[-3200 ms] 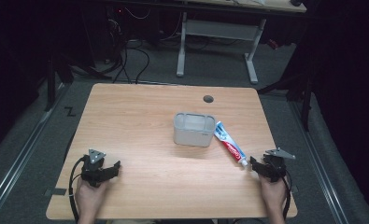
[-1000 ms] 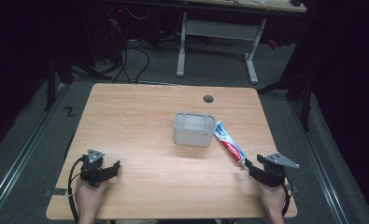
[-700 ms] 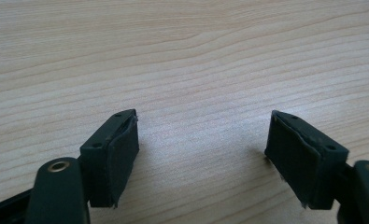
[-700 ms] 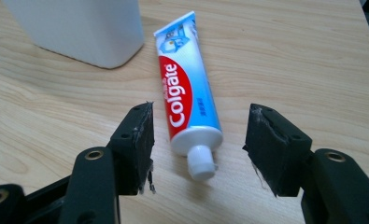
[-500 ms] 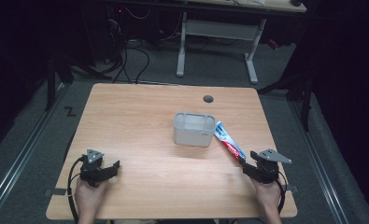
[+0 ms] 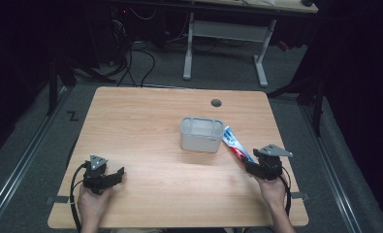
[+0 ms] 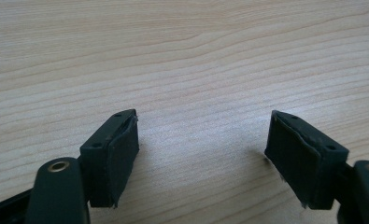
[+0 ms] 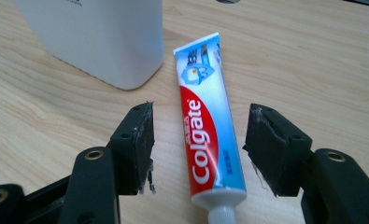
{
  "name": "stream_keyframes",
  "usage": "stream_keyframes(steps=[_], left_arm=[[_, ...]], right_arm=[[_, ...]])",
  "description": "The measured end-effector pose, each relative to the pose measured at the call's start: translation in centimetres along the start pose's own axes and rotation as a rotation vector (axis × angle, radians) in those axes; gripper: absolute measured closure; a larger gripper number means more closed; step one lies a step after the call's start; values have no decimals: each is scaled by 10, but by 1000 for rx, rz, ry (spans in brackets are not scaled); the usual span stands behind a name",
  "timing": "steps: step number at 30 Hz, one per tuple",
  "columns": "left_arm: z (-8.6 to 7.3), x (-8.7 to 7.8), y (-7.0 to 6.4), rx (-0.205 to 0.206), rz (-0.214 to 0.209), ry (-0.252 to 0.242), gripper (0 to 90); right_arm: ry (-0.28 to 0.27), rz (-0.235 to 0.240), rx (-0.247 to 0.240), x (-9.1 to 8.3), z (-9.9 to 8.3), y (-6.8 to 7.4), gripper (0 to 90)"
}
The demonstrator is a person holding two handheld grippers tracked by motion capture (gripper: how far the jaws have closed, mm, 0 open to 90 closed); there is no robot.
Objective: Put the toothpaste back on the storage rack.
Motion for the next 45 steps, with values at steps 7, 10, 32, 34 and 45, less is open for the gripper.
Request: stream_keyframes(steps=[7, 10, 32, 34, 45], left_arm=[[0, 0, 0, -1, -1, -1, 258], [0, 0, 0, -2, -1, 0, 258], [0, 0, 0, -1, -1, 0, 257], [0, 0, 0, -1, -1, 0, 258], [0, 0, 0, -4, -3, -1, 257]], right_arm=[[45, 2, -13, 11, 11, -5, 417], [65, 7, -8, 16, 18, -7, 414], [204, -4, -46, 51, 46, -23, 415], [219, -12, -55, 54, 49, -23, 417], [283, -8, -80, 69, 54, -23, 420]])
Point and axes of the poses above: each handheld gripper's, and its own axes: x roughly forward along the jaws, z roughly out of its top, y roughly to its left, the point moved 8 cm from there along x, roughly forward along the jaws, and after that the axes turned 11 degrees about z, right-handed, at the moved point
